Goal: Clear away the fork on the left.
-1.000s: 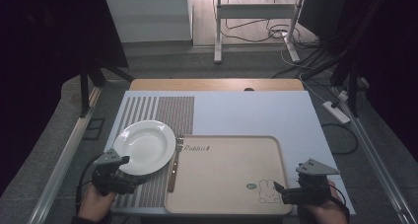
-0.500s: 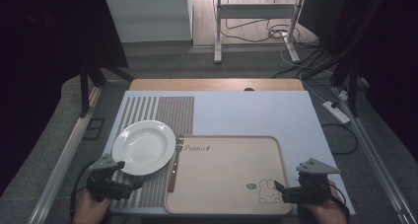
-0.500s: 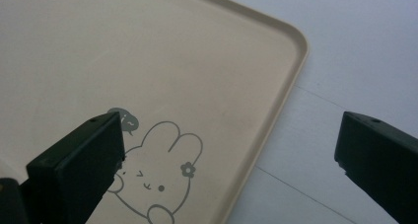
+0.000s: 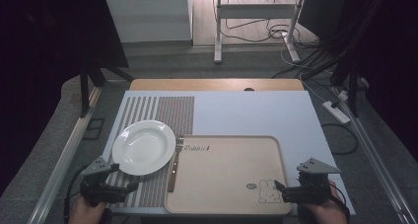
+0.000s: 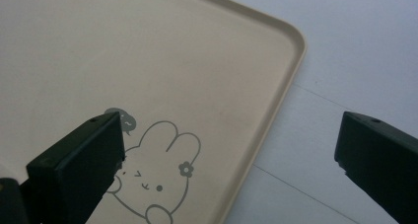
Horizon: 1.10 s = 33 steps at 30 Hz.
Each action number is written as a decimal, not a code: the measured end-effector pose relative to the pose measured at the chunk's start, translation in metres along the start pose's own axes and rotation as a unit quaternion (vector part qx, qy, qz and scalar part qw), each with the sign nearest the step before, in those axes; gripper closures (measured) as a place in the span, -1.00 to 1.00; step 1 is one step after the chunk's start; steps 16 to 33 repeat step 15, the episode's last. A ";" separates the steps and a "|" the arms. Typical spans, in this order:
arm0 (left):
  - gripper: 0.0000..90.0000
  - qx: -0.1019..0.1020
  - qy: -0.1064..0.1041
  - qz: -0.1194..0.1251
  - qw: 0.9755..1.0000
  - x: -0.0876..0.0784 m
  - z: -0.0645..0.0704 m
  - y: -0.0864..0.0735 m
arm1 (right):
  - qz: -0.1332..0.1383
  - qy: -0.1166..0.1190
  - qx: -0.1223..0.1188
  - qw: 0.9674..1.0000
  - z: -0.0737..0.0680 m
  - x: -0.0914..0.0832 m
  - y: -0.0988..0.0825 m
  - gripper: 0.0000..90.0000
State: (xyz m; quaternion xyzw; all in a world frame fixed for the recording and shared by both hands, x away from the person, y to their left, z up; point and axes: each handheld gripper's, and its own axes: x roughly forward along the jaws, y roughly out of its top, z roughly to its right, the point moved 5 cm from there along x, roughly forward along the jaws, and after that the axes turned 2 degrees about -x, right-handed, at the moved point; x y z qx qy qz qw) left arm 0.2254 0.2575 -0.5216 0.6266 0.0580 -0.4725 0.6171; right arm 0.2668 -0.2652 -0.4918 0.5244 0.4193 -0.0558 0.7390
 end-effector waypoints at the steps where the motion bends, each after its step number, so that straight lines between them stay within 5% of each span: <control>1: -1.00 0.000 0.003 -0.001 1.000 -0.001 0.000 -0.001 | -0.001 -0.001 0.000 1.000 0.000 0.000 0.000 -1.00; 33: -1.00 -0.005 0.015 -0.002 1.000 -0.009 -0.001 -0.007 | -0.008 -0.004 -0.004 1.000 -0.001 0.001 0.000 -1.00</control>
